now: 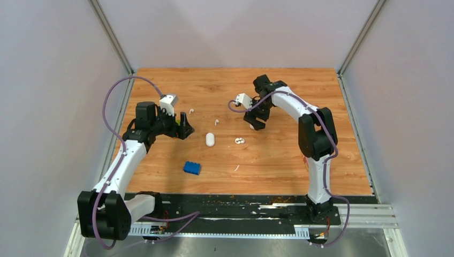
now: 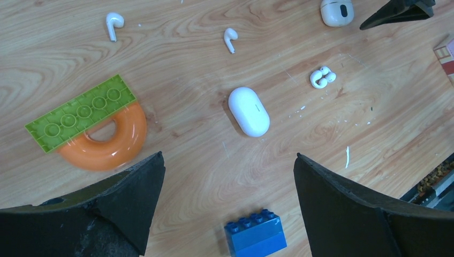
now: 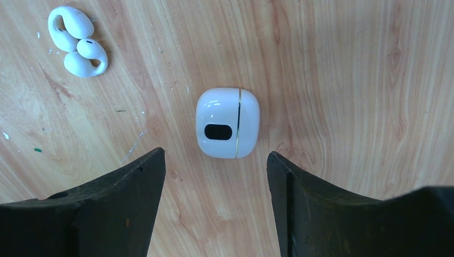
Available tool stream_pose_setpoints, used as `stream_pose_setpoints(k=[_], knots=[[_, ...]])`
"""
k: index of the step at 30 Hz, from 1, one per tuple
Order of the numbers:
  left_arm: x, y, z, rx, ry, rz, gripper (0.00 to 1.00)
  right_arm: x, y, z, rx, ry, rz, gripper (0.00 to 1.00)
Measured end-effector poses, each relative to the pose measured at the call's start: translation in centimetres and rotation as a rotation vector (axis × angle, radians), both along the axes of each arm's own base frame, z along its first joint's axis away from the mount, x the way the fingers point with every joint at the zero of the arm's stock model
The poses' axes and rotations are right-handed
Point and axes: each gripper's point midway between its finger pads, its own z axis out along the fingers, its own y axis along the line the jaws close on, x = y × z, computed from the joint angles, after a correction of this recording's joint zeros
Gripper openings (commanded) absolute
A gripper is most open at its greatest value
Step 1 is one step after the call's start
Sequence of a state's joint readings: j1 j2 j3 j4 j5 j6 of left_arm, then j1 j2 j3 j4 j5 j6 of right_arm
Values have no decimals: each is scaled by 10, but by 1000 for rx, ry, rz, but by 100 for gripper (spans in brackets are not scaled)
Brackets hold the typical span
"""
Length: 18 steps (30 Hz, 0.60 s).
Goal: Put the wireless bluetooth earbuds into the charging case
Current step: Adjust the earbud at the center of the board.
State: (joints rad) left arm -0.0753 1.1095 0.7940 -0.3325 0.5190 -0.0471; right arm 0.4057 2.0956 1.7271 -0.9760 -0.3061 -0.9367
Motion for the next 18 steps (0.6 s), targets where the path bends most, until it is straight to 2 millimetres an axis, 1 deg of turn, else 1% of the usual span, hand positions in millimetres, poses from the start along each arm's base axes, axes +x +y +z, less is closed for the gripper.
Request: stream_pose_setpoints(k=[6, 9, 11, 14, 16, 18], knots=[[2, 2, -3, 4, 11, 17, 95, 5, 5, -3, -2, 2, 4, 70], [9, 8, -3, 30, 12, 51, 92, 7, 10, 4, 12, -5, -1, 70], [23, 15, 2, 61, 5, 90, 86, 11, 18, 14, 35, -21, -3, 69], [54, 26, 14, 112, -11, 150, 77, 18, 34, 31, 82, -49, -8, 68], [83, 32, 23, 144, -19, 187, 74, 22, 43, 42, 116, -64, -19, 64], [107, 36, 26, 167, -19, 210, 74, 24, 48, 47, 140, -71, -34, 62]])
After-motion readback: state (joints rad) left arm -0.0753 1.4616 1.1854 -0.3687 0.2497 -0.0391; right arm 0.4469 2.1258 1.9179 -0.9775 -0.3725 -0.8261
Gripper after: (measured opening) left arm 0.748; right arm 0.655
